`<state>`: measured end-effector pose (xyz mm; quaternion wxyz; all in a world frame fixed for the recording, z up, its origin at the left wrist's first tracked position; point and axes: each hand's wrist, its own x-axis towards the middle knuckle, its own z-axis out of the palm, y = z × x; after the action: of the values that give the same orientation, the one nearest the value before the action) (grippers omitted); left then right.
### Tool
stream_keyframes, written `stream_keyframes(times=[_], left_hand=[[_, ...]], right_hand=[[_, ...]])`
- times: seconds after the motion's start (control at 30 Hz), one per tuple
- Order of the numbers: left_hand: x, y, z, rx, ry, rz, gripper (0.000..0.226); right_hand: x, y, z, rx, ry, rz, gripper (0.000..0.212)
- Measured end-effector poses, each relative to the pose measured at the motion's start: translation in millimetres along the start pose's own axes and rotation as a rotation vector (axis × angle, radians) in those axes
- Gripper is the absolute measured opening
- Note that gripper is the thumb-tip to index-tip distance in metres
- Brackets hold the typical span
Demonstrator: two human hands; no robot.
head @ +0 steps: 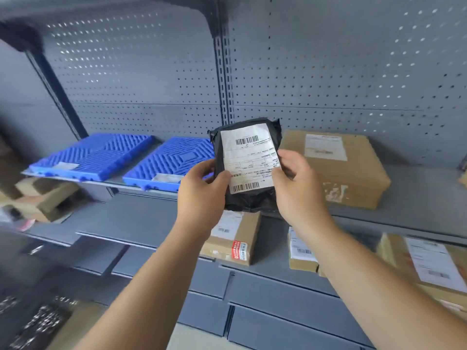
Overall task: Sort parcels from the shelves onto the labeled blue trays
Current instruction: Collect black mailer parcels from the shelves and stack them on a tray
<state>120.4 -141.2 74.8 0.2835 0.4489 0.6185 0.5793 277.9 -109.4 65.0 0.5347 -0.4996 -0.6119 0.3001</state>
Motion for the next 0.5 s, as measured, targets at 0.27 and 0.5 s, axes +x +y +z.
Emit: stream_keyframes(times=[0.27,0.5], left_hand=[[27,-30,-126,0.06,0.122,-0.029,0.027],[58,-47,-179,0.045,0.199,-0.101,0.028]], right_hand=[[-25,-36,127,0.044,-0.095,0.011,0.036],[-14,-48,197,0.037,-0.187,0.008,0.036]])
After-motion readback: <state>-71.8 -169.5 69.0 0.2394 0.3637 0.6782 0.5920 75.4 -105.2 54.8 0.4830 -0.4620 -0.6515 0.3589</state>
